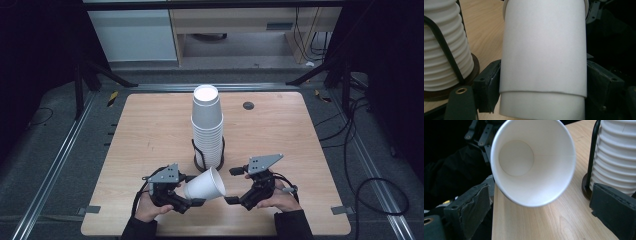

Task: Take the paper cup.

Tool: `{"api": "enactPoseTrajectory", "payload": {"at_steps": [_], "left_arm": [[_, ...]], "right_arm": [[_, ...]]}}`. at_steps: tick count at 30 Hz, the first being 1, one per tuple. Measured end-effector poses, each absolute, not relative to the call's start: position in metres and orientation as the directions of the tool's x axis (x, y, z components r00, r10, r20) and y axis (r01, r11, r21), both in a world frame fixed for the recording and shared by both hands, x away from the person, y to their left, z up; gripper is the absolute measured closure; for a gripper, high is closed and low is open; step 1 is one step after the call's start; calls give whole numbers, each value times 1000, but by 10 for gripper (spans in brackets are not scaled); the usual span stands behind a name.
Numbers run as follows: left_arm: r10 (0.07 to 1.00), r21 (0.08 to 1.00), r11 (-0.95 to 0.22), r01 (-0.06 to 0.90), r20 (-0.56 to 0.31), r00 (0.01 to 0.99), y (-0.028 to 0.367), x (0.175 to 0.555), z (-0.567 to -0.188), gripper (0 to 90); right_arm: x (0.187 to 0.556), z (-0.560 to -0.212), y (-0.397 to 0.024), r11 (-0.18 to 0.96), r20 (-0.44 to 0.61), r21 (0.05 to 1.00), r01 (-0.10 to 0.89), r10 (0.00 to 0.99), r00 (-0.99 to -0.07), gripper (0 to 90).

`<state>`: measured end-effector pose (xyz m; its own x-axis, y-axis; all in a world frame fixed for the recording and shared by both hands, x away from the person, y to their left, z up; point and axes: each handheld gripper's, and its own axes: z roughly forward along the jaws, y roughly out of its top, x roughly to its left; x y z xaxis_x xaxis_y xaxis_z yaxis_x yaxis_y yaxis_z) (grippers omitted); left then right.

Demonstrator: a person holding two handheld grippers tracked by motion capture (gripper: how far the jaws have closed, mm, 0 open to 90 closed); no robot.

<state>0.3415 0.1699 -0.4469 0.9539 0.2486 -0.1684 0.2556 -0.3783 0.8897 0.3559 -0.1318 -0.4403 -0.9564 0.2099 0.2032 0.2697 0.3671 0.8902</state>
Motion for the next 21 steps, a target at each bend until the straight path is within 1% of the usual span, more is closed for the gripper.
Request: {"api": "enactPoseTrajectory", "payload": {"at_steps": [8,12,21], "left_arm": [[223,893,-387,230,-151,963,154,346,-441,212],[203,894,-387,227,-157,966,149,347,-441,212],[184,898,-383,216,-155,971,143,346,-441,212]], "right_arm": [[357,-441,-131,320,222,905,282,212,-952,34],[359,-442,-132,305,232,907,290,212,-949,34],[359,-444,-130,307,238,907,289,194,-952,32]]}}
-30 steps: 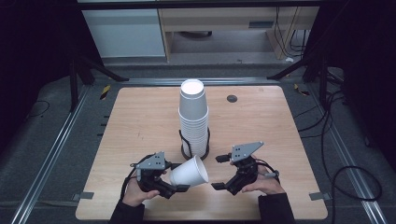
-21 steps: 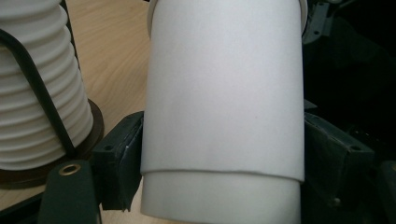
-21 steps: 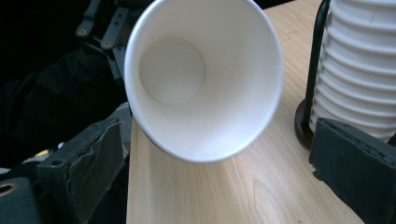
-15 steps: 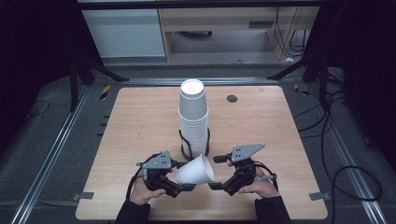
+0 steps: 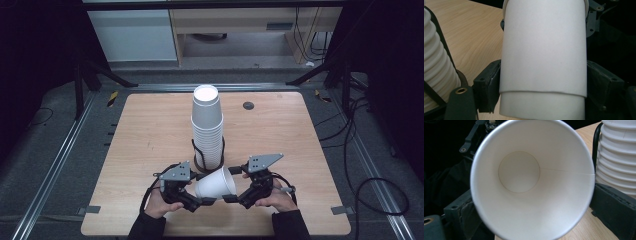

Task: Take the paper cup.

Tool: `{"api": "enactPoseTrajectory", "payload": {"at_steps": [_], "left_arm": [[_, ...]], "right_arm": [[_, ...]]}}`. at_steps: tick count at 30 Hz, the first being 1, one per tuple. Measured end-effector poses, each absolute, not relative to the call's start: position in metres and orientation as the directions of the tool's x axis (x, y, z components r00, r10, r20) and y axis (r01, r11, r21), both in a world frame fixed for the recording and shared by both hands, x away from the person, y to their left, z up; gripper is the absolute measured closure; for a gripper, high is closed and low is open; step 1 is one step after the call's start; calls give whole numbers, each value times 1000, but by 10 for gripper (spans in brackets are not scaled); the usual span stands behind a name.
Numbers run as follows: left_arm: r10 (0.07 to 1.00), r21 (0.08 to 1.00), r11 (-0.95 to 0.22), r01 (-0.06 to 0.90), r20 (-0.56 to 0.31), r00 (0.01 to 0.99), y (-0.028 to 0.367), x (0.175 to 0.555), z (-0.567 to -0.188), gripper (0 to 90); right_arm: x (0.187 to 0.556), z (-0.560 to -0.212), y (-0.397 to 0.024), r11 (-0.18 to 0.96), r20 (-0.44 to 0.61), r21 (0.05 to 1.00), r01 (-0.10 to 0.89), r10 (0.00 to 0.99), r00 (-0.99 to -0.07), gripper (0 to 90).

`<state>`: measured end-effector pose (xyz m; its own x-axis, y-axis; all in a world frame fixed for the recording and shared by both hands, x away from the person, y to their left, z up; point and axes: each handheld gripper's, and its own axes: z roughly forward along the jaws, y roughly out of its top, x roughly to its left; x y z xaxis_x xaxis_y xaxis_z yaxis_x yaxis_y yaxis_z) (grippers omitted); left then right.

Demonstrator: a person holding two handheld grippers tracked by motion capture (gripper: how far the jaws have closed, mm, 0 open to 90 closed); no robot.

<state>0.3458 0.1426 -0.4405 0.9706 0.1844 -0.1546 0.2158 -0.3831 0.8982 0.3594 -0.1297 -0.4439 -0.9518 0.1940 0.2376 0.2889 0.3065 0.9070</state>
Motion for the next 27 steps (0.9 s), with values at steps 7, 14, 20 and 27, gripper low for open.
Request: {"api": "enactPoseTrajectory", "payload": {"at_steps": [7,14,20,27], "left_arm": [[180,897,-393,202,-140,974,139,345,-439,212],[173,895,-398,200,-140,975,138,345,-439,212],[165,893,-405,196,-139,976,137,345,-439,214],[162,890,-413,196,-140,977,137,345,-438,219]], "right_arm": [[361,-446,-126,302,256,906,296,165,-952,53],[360,-445,-125,309,253,906,289,154,-955,63],[361,-446,-123,313,254,905,289,147,-956,63],[361,-446,-123,318,265,901,295,135,-955,87]]}}
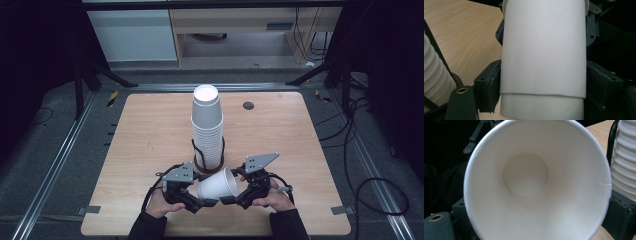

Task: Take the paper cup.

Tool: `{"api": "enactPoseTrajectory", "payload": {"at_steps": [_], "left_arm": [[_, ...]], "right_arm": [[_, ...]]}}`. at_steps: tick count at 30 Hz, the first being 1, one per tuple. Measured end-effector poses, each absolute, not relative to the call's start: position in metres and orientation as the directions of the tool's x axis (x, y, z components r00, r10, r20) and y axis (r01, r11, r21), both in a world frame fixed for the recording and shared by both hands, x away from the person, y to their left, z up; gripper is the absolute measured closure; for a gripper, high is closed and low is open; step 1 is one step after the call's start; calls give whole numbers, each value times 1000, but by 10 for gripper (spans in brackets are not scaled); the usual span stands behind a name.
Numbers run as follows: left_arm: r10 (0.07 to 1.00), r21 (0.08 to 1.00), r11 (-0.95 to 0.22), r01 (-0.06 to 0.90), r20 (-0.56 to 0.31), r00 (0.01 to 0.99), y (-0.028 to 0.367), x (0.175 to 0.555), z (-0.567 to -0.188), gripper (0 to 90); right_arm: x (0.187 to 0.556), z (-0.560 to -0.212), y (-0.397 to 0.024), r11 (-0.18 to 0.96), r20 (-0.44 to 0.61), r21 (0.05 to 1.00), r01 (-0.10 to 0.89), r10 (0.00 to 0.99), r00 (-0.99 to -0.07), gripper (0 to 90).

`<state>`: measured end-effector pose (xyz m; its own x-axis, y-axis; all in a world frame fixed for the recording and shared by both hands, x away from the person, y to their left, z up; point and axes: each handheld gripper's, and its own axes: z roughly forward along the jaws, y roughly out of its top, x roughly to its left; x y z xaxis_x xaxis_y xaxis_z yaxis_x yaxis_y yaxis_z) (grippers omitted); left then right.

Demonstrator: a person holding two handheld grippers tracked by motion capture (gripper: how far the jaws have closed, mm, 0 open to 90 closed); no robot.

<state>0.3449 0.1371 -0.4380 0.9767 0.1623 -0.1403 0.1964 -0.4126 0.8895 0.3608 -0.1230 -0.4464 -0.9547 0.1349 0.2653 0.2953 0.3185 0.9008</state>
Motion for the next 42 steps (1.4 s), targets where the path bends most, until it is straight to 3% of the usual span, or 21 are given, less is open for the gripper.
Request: {"api": "enactPoseTrajectory", "payload": {"at_steps": [12,22,42], "left_arm": [[167,884,-420,204,-146,975,137,345,-438,211],[222,883,-417,214,-129,966,145,341,-435,180],[474,863,-365,349,-150,868,182,341,-443,165]], "right_arm": [[360,-446,-124,316,254,905,285,138,-957,100],[360,-442,-128,316,236,908,273,153,-960,97],[364,-426,-145,327,172,903,279,319,-932,92]]}}
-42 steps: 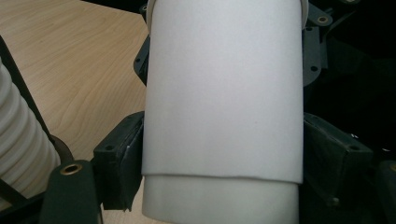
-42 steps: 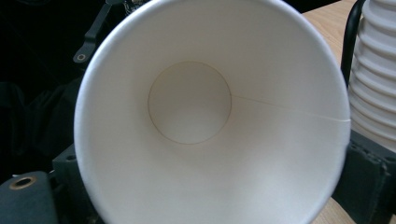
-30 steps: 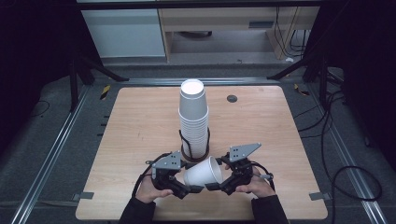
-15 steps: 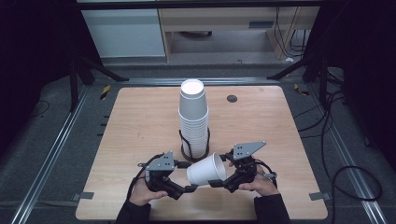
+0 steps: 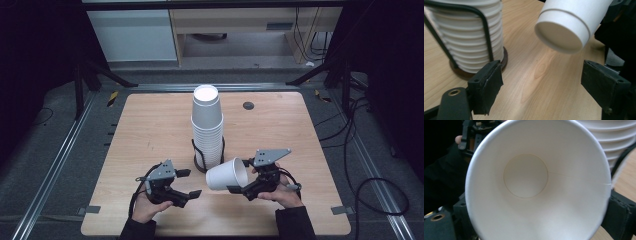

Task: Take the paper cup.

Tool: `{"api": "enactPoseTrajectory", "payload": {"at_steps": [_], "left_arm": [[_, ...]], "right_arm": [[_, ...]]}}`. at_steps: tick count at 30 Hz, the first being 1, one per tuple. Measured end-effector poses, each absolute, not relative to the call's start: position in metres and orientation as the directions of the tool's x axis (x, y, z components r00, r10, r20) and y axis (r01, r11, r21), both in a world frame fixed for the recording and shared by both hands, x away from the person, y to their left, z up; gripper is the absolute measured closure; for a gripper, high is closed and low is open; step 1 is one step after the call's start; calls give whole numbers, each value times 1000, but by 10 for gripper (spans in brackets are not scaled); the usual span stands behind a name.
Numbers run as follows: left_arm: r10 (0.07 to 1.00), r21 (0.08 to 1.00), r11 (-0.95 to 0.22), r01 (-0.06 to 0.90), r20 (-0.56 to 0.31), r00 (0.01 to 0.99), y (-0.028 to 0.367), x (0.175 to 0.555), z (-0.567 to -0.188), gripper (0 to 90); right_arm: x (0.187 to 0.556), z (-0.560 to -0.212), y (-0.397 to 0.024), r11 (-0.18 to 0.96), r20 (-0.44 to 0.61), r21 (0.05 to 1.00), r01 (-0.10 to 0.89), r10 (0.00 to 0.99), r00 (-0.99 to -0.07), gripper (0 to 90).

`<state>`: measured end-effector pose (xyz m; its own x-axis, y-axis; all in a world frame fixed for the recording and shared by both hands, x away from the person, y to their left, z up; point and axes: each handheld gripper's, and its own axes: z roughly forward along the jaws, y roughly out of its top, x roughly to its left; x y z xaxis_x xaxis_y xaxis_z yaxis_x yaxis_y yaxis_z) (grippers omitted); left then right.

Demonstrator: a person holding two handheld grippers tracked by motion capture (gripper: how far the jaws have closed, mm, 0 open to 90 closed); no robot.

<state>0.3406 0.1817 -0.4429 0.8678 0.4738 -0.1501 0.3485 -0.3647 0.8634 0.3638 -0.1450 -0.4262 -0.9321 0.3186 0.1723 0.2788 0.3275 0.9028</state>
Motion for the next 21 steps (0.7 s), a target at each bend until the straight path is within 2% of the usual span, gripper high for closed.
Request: {"api": "enactPoseTrajectory", "payload": {"at_steps": [11,21], "left_arm": [[565,863,-306,402,-175,806,194,344,-447,175],[622,860,-274,430,-182,762,205,343,-447,179]], "right_arm": [[365,-420,-160,315,133,899,303,462,-877,92],[367,-415,-173,316,127,876,364,577,-807,90]]}}
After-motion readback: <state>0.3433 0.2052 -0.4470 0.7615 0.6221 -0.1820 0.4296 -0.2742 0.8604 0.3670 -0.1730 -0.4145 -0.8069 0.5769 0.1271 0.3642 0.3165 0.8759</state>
